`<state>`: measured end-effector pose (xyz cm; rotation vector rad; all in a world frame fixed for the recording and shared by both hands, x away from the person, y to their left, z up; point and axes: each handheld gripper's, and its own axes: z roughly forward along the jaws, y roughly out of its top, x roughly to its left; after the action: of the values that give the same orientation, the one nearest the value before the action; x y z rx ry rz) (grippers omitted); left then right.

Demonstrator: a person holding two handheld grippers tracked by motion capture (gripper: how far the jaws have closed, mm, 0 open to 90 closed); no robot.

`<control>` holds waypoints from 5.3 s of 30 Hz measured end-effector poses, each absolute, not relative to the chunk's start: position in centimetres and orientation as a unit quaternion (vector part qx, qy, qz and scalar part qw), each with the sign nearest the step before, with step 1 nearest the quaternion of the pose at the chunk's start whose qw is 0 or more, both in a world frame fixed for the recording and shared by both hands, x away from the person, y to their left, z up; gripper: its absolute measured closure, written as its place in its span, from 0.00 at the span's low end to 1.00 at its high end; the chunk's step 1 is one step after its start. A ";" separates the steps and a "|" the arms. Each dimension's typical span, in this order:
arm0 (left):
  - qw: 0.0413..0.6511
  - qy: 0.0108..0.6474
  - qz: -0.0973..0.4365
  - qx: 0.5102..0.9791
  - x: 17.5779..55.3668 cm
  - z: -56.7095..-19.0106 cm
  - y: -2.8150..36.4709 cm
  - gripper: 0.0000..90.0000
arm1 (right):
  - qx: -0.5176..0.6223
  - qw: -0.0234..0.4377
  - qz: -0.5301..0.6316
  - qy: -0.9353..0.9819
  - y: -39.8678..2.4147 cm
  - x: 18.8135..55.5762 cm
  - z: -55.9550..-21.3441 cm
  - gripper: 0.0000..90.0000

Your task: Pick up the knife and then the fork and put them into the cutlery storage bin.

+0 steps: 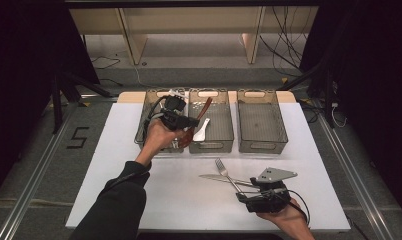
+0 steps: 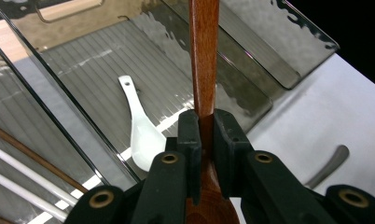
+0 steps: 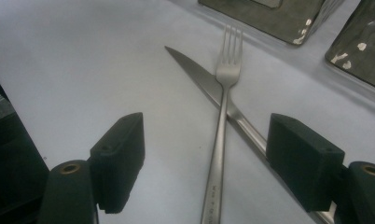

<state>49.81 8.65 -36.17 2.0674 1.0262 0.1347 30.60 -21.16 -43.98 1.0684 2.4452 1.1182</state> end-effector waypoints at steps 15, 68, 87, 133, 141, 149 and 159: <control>0.417 0.428 0.059 0.799 52.5 -36.7 7.3 0.90 | 0.366 0.122 0.383 0.839 -21.2 30.6 -44.1 0.32; 0.426 0.477 0.051 0.767 53.3 -37.9 8.0 0.59 | 0.367 0.121 0.385 0.838 -21.3 30.5 -44.0 0.32; 0.453 0.451 0.043 0.768 48.0 -36.5 12.0 0.34 | 0.367 0.123 0.381 0.839 -21.0 30.5 -44.0 0.32; 0.487 0.399 0.082 0.772 36.9 -42.3 17.3 0.23 | 0.370 0.116 0.367 0.846 -20.1 30.8 -44.6 0.32; 0.494 0.392 0.088 0.771 35.9 -42.9 17.4 0.23 | 0.369 0.118 0.363 0.847 -20.0 30.7 -44.7 0.32; 0.496 0.391 0.089 0.770 35.2 -43.1 17.5 0.23 | 0.369 0.117 0.364 0.847 -19.9 30.7 -44.7 0.32; 0.500 0.388 0.096 0.769 33.8 -43.7 17.8 0.22 | 0.375 0.116 0.352 0.849 -19.5 31.4 -44.7 0.34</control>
<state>33.85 17.81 -43.68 1.8594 0.9377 0.2319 31.38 -19.47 -44.72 1.0995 2.4877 1.0324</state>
